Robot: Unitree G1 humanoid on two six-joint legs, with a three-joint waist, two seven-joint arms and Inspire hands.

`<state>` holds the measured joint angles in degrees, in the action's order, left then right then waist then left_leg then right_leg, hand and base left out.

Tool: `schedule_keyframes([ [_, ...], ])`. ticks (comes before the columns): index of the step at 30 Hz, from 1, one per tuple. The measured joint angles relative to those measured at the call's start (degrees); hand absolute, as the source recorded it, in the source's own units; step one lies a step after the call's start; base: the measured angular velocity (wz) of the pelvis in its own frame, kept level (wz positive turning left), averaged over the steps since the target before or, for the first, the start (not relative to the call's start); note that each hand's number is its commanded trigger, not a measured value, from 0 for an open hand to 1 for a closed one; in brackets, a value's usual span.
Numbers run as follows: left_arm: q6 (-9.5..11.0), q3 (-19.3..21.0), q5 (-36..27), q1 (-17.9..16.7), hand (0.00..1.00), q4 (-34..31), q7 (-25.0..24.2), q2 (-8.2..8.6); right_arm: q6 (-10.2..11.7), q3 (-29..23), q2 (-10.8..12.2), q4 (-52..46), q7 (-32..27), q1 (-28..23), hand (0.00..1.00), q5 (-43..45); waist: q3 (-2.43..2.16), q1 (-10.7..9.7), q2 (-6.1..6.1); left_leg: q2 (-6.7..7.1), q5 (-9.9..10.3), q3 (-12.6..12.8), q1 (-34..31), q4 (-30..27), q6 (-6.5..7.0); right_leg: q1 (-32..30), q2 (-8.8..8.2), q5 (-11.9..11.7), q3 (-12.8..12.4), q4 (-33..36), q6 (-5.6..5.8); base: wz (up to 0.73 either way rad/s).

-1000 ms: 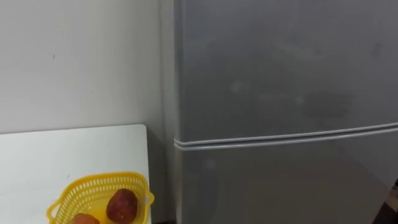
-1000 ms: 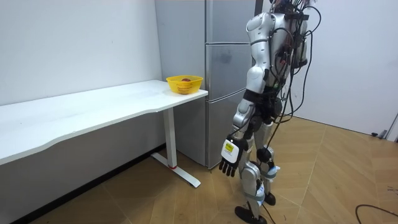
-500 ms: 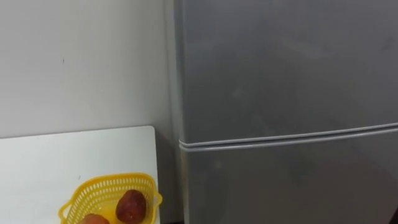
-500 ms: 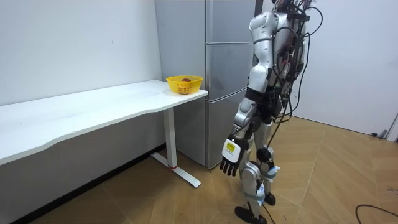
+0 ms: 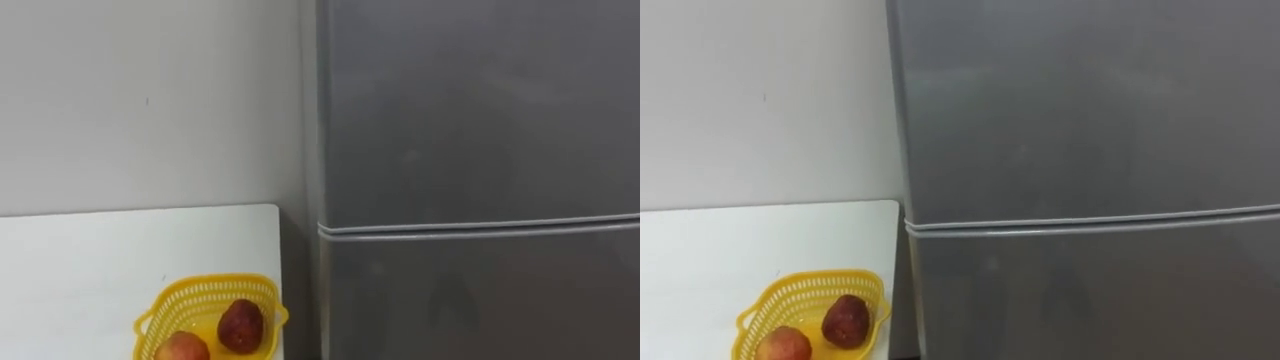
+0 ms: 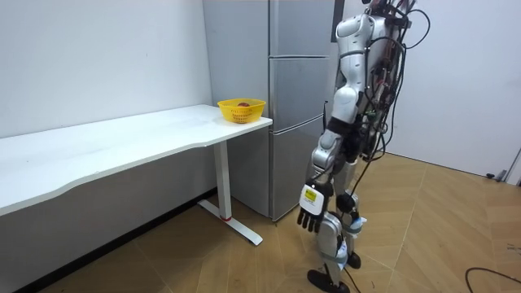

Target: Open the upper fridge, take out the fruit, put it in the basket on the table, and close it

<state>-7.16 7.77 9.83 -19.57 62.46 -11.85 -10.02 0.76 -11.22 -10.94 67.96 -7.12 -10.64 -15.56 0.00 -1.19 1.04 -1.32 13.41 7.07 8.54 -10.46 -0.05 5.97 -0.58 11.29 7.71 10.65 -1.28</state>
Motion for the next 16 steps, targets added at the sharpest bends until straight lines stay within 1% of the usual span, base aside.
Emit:
schedule_keyframes([
  [3, -0.6, 0.0, 1.3, 0.0, 0.0, 0.0, -0.4, 0.18, -1.0, 0.7, 0.7, 2.7, 1.8, 0.5, 0.0, 1.4, 0.03, 0.0, -0.05, 0.14, 0.0, -1.0, -0.3, 0.0, 0.01, 0.1, -0.06, 0.2, 0.4, 0.0, 0.1, 0.16],
  [5, -1.7, 0.0, 2.7, -0.1, 0.0, 0.0, -0.9, 0.28, -2.1, 1.0, 1.2, 4.2, 3.1, 0.4, 0.0, 2.6, 0.05, 0.5, -0.28, 0.19, 0.0, -1.1, -0.3, 0.0, 0.01, 0.1, -0.05, 0.3, 0.5, -0.1, 0.16, 0.07],
  [7, -3.0, 0.0, 3.5, -0.2, 0.0, 0.0, -1.2, 0.48, -2.8, 1.7, 1.3, 5.4, 3.8, 0.5, 0.0, 3.5, 0.07, 1.1, -0.43, 0.2, 0.0, -1.2, -0.1, 0.0, 0.01, 0.2, -0.13, 0.3, 0.8, -0.1, 0.15, 0.0],
  [9, -4.4, 0.0, 3.8, -0.1, 0.0, -0.1, -1.2, 0.69, -4.3, 3.3, 1.3, 6.4, 4.9, 0.4, 0.0, 8.9, 0.15, 1.4, -0.63, 0.21, 0.0, -1.2, -0.1, 0.0, 0.0, 0.3, -0.15, 0.3, 0.9, -0.2, 0.13, 0.0],
  [10, -4.8, 0.0, 3.9, -0.1, 0.0, -0.2, -1.2, 0.74, -4.8, 3.5, 1.3, 6.5, 5.2, 0.4, 0.0, 10.5, 0.17, 1.5, -0.72, 0.22, 0.0, -1.2, 0.0, 0.0, 0.0, 0.5, -0.15, 0.3, 0.9, -0.2, 0.12, 0.0],
  [12, -5.9, -0.1, 4.0, 0.0, 0.0, -0.3, -1.1, 0.87, -6.6, 4.5, 1.2, 7.4, 5.8, 0.6, 0.0, 15.7, 0.16, 1.5, -1.06, 0.27, 0.0, -1.2, 0.2, 0.0, 0.0, 0.9, -0.21, 0.4, 1.0, -0.3, 0.14, 0.0],
  [13, -6.2, -0.1, 4.0, 0.1, 0.0, -0.4, -1.1, 0.86, -7.0, 5.1, 1.2, 7.4, 6.0, 0.6, 0.0, 16.6, 0.14, 1.5, -1.13, 0.29, 0.0, -1.2, 0.3, 0.0, 0.0, 1.0, -0.22, 0.5, 1.0, -0.2, 0.15, 0.05],
  [15, -6.7, -0.9, 4.0, 0.2, 0.0, -0.6, -1.1, 0.84, -8.5, 6.5, 1.3, 7.5, 6.8, 0.6, 0.0, 19.8, 0.16, 1.5, -1.42, 0.35, 0.0, -1.8, 0.3, 0.0, 0.0, 1.0, -0.3, 0.7, 1.3, 0.0, 0.14, 0.07],
  [16, -6.8, -1.2, 4.0, 0.3, 0.0, -0.6, -1.1, 0.84, -8.8, 6.9, 1.3, 7.4, 6.9, 0.7, 0.0, 20.6, 0.16, 1.6, -1.5, 0.35, 0.0, -1.8, 0.3, 0.0, 0.0, 1.0, -0.3, 0.7, 1.3, 0.0, 0.15, 0.03],
])
